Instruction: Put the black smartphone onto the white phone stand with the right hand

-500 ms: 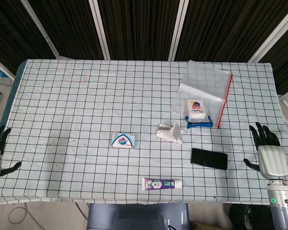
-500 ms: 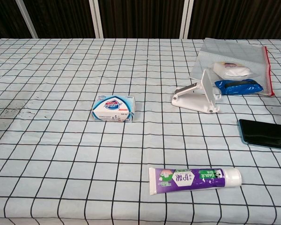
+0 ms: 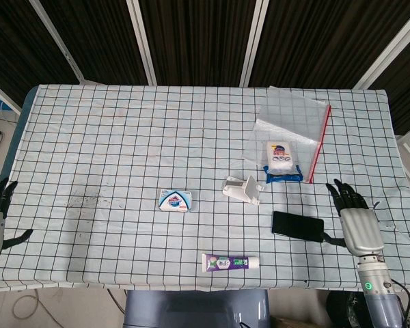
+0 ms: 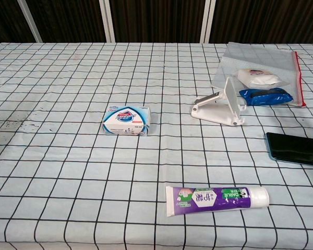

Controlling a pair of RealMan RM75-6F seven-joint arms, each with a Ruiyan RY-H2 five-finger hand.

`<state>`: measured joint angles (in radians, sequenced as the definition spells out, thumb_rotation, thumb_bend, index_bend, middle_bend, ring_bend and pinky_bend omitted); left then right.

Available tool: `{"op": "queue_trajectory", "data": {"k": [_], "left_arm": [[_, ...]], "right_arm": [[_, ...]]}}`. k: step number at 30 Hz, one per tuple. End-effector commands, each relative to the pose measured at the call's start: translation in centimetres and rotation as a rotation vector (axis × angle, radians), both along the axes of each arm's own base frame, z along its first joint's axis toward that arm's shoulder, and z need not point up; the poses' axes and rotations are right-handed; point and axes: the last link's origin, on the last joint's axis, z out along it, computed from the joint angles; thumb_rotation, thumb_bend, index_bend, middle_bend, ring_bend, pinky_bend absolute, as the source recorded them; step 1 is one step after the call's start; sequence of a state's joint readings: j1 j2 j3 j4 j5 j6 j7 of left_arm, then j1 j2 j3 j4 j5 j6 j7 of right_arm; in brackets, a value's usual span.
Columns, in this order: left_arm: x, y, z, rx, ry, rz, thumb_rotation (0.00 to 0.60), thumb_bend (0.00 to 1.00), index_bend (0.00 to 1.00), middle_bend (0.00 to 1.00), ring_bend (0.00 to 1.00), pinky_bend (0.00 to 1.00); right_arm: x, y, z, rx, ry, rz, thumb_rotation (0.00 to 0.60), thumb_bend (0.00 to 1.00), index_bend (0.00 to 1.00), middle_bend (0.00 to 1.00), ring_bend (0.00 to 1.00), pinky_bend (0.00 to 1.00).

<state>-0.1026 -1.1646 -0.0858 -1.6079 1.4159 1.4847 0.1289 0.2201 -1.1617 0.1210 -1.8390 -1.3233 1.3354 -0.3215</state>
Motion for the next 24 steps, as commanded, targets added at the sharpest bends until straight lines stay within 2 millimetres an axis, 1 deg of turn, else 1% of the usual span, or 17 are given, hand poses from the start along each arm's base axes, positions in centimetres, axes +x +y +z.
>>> {"op": "queue_trajectory", "data": {"k": [1, 2, 4, 6, 7, 11, 15, 24], "left_arm": [[-0.1, 0.0, 0.1, 0.000, 0.004, -0.001, 0.600, 0.00, 0.00, 0.00, 0.00, 0.00], [-0.1, 0.0, 0.1, -0.001, 0.003, -0.001, 0.600, 0.00, 0.00, 0.00, 0.00, 0.00], [-0.1, 0.0, 0.1, -0.003, 0.004, -0.001, 0.600, 0.00, 0.00, 0.00, 0.00, 0.00], [-0.1, 0.0, 0.2, -0.005, 0.004, 0.000, 0.600, 0.00, 0.00, 0.00, 0.00, 0.00], [-0.1, 0.0, 0.2, -0.006, 0.002, 0.001, 0.600, 0.00, 0.00, 0.00, 0.00, 0.00], [-0.1, 0.1, 0.2, -0.008, -0.006, 0.000, 0.600, 0.00, 0.00, 0.00, 0.00, 0.00], [-0.1, 0.2, 0.2, -0.013, -0.009, -0.003, 0.600, 0.00, 0.00, 0.00, 0.00, 0.00], [-0.2, 0.4, 0.4, -0.009, -0.027, 0.003, 0.600, 0.00, 0.00, 0.00, 0.00, 0.00]], "right_arm": [[1.5, -0.9, -1.9, 0.079, 0.041, -0.001, 0.600, 0.02, 0.00, 0.08, 0.03, 0.16], [1.8, -1.2, -2.5, 0.093, 0.048, -0.008, 0.600, 0.03, 0.01, 0.10, 0.04, 0.16], [2.0, -1.5, -3.3, 0.103, 0.056, -0.016, 0.600, 0.05, 0.07, 0.19, 0.12, 0.17], [2.1, -1.7, -4.0, 0.115, 0.067, -0.024, 0.600, 0.05, 0.11, 0.23, 0.15, 0.17], [2.1, -1.8, -4.4, 0.121, 0.074, -0.030, 0.600, 0.06, 0.12, 0.24, 0.16, 0.17], [1.9, -2.1, -5.6, 0.146, 0.095, -0.065, 0.600, 0.06, 0.14, 0.25, 0.18, 0.18], [1.5, -2.3, -6.4, 0.158, 0.113, -0.089, 0.600, 0.08, 0.17, 0.28, 0.21, 0.18], [1.1, -2.6, -8.0, 0.186, 0.124, -0.130, 0.600, 0.08, 0.18, 0.28, 0.21, 0.18]]}}
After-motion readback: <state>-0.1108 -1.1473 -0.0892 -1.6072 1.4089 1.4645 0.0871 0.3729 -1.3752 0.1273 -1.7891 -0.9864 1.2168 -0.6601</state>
